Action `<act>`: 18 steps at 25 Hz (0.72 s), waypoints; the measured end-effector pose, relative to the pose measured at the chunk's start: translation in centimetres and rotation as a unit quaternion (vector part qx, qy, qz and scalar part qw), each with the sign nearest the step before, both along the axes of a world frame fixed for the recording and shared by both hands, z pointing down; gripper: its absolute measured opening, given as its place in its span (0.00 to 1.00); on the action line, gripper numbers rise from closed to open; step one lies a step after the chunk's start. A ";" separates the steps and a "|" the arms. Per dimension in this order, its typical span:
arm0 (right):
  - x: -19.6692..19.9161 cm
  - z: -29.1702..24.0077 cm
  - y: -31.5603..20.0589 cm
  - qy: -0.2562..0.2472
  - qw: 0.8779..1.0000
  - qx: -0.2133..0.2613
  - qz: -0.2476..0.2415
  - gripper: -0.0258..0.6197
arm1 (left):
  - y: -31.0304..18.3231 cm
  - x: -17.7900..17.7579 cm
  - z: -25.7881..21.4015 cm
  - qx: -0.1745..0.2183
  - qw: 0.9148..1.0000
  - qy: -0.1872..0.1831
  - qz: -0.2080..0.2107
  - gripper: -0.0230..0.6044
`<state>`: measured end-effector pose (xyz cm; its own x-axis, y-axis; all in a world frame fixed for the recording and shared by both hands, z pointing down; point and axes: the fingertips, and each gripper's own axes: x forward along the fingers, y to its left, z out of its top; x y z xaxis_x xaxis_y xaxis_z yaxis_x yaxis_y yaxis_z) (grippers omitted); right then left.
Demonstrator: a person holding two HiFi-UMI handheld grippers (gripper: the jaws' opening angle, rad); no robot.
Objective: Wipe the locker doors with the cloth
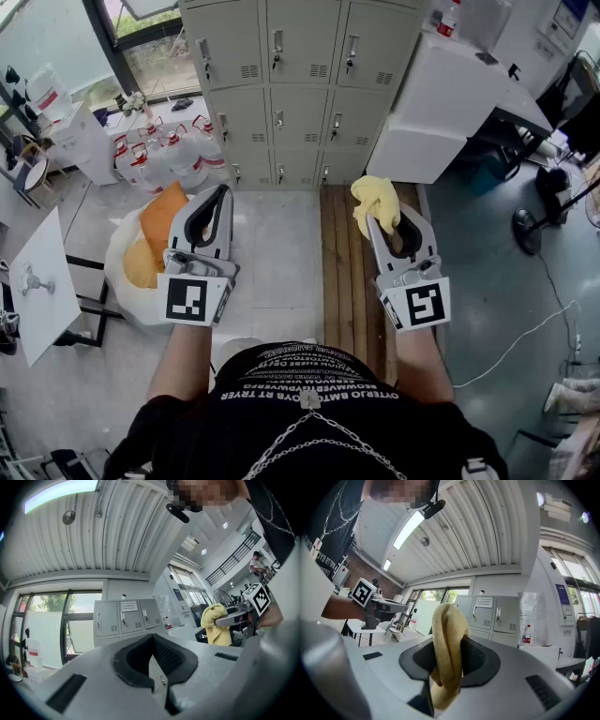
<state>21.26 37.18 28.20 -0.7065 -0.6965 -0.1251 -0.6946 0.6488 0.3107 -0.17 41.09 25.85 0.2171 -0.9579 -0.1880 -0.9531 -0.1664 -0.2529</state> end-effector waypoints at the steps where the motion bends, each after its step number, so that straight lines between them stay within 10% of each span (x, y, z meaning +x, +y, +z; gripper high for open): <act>1: 0.4 0.0 -0.2 0.000 1.000 0.000 0.000 0.21 | -0.3 0.4 0.0 -0.001 1.000 -0.001 0.000 0.05; 18: 1.9 3.2 -2.8 -0.019 0.998 -0.050 -0.036 0.21 | -3.3 3.4 3.5 -0.036 0.999 -0.001 0.014 0.05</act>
